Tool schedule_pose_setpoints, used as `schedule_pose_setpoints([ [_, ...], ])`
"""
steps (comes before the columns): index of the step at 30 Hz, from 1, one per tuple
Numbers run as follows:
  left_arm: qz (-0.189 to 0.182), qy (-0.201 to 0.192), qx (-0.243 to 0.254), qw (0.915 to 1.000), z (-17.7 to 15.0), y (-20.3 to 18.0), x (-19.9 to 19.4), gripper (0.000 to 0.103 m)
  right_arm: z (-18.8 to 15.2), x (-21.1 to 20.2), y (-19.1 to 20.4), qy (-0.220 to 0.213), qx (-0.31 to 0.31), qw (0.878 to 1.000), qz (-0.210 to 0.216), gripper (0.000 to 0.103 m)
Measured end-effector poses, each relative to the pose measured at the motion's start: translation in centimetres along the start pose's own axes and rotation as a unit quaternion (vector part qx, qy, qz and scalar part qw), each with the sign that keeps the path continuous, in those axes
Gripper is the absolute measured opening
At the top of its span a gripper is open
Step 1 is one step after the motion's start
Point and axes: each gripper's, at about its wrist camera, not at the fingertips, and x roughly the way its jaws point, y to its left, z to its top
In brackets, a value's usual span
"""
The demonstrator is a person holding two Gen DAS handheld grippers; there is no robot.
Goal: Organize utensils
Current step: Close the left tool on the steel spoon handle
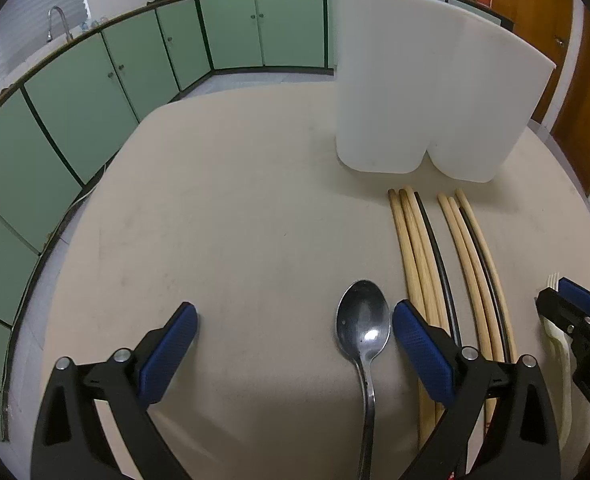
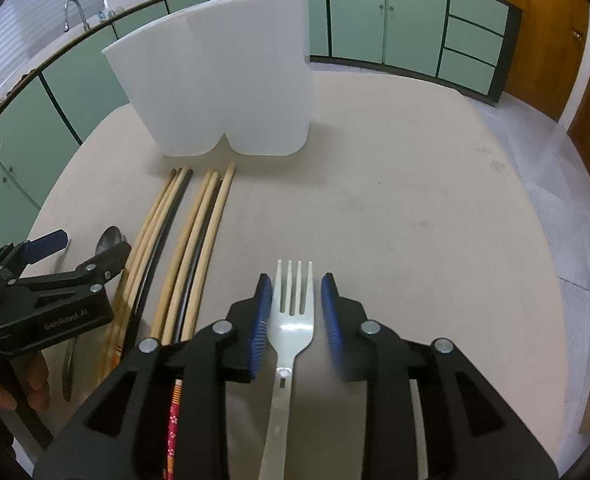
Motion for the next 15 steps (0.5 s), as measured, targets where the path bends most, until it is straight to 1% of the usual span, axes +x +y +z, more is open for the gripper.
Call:
schedule_pose_setpoints([
  [2, -0.006, 0.002, -0.008, 0.9999, 0.4, 0.8, 0.3, 0.095, 0.0, 0.1, 0.1, 0.002, -0.002, 1.000, -0.002, 0.026],
  [4, -0.023, 0.004, -0.014, 0.9996, 0.4, 1.1, 0.2, 0.085, 0.1, 0.1, 0.2, 0.006, -0.004, 1.000, -0.004, 0.026],
  [5, -0.027, 0.003, -0.007, 0.9996, 0.5, 1.2, 0.0, 0.081, 0.2, 0.2, 0.3, 0.010, -0.005, 1.000, -0.004, 0.026],
  [7, -0.036, 0.001, 0.000, 0.9993, 0.4, 0.7, -0.2, 0.066, 0.4, 0.2, 0.3, 0.015, -0.003, 1.000, -0.003, 0.025],
  [8, -0.043, -0.001, 0.003, 0.9991, 0.3, 0.6, -0.4, 0.062, 0.5, 0.2, 0.3, 0.016, -0.001, 1.000, -0.002, 0.021],
  [9, -0.046, -0.003, 0.003, 0.9989, 0.2, 0.4, -0.5, 0.054, 0.5, 0.2, 0.2, 0.017, 0.000, 1.000, -0.001, 0.021],
  [10, -0.049, -0.005, 0.004, 0.9988, 0.2, 0.4, -0.6, 0.042, 0.5, 0.2, 0.2, 0.017, 0.001, 1.000, 0.000, 0.021],
  [12, -0.059, -0.008, 0.003, 0.9982, 0.1, 0.5, -0.9, 0.027, 0.5, 0.2, 0.2, 0.017, -0.003, 1.000, 0.001, 0.020],
  [14, -0.071, -0.007, 0.000, 0.9974, -0.1, 0.7, -1.0, 0.027, 0.4, 0.0, 0.1, 0.012, -0.005, 1.000, 0.003, 0.020],
  [15, -0.081, -0.009, -0.001, 0.9967, -0.3, 0.9, -1.3, 0.027, 0.4, -0.4, 0.0, 0.003, -0.002, 1.000, 0.010, 0.020],
])
